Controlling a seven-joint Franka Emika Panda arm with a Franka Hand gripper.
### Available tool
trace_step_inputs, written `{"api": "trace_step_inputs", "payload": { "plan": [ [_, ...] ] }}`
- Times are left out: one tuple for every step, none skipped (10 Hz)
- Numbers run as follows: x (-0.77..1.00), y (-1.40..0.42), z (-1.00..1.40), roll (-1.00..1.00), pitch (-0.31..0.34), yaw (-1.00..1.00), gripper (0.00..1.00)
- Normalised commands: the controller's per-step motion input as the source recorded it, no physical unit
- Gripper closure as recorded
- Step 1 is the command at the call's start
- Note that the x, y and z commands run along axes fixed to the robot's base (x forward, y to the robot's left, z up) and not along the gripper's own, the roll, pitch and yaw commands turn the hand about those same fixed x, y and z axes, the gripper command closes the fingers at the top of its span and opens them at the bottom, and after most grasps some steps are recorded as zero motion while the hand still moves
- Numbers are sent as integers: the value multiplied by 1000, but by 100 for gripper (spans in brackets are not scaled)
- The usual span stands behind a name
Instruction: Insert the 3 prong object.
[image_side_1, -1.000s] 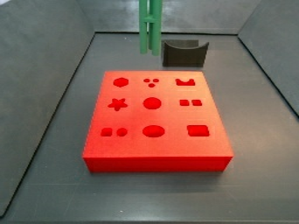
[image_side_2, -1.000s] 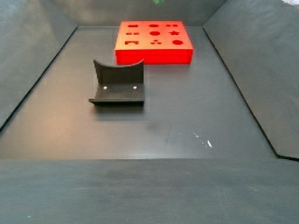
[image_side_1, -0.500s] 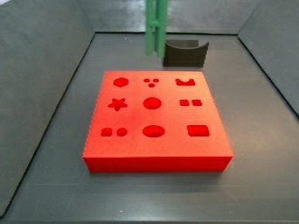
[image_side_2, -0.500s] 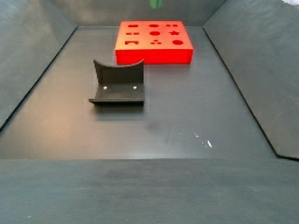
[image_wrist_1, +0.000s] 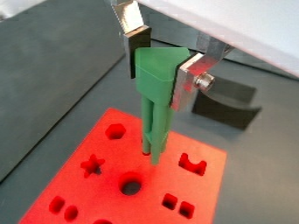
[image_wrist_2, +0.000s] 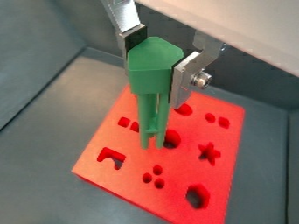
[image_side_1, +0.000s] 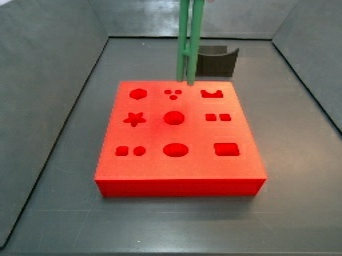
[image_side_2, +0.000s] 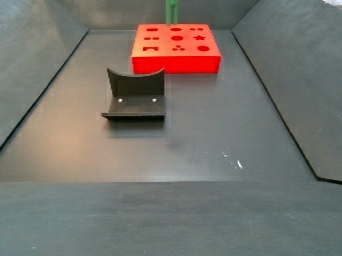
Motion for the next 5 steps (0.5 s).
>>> {"api": "trace_step_inputs", "payload": {
  "plan": [
    [-154,331,-203,0,114,-669,100],
    [0,471,-326,-53,96,-394,100],
    [331,274,-431,-21,206,-646,100],
    [114,183,-377,-24,184,-806,100],
    [69,51,-243,-64,137,-883,100]
  ]
}}
